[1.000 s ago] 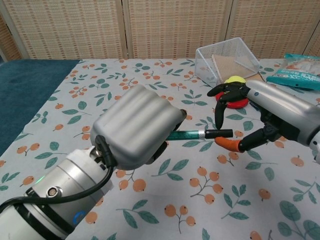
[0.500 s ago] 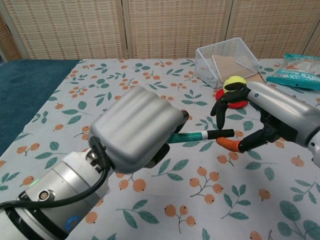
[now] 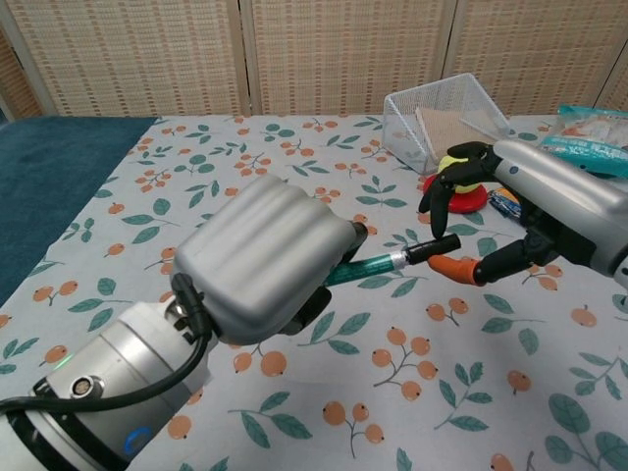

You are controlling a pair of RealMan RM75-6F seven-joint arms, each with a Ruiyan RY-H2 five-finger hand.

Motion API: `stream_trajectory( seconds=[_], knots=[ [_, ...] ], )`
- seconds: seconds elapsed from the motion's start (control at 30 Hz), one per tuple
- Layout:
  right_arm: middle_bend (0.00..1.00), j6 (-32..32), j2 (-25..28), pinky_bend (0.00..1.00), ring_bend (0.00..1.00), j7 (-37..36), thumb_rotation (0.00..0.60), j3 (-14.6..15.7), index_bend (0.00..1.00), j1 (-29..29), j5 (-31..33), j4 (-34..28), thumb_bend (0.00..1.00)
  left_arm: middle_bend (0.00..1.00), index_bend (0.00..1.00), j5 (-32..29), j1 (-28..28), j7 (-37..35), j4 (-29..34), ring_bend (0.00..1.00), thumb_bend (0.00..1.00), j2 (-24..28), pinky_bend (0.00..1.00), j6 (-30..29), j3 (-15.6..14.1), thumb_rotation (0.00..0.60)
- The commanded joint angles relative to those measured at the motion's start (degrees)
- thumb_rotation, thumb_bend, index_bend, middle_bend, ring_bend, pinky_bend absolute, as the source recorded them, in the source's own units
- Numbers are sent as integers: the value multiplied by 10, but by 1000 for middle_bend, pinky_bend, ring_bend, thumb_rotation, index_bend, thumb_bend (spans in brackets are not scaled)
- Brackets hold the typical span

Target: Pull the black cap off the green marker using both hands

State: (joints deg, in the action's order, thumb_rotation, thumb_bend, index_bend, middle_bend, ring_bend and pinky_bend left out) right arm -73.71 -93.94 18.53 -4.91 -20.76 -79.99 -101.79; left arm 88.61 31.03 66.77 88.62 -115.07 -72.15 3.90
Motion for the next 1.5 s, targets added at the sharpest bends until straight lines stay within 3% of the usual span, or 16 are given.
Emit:
stream_trajectory(
  seconds=[0.03,0.8,1.03,1.13,1.23,1.33,1.5],
  knots=[
    [333,3,-1,0,23,1,600,4,1000,1,2,3,448,1000,915,-1,-1,1,1,843,661,0,982,1,-1,600],
    [335,-1,7,0,28,5,600,-5,954,4,13,14,453,1000,916,14,-2,-10,4,844,662,6,982,1,-4,600],
    [334,6,29,0,28,43,600,-4,876,11,52,15,451,1000,913,27,16,-38,-56,844,646,9,982,13,12,600],
    [320,13,38,0,18,45,600,-4,736,11,64,19,450,1000,912,31,24,-76,-103,844,608,2,981,15,18,600],
    [239,22,48,0,0,40,600,-6,439,10,73,23,450,1000,910,28,28,-121,-143,844,581,-7,981,18,20,600],
    [175,26,59,0,0,39,600,-4,234,10,74,19,450,993,901,35,32,-151,-172,844,568,-12,980,14,19,600],
    [88,29,92,0,0,42,600,6,33,12,67,-7,392,903,806,31,31,-177,-203,829,532,-15,970,18,13,600]
  ],
)
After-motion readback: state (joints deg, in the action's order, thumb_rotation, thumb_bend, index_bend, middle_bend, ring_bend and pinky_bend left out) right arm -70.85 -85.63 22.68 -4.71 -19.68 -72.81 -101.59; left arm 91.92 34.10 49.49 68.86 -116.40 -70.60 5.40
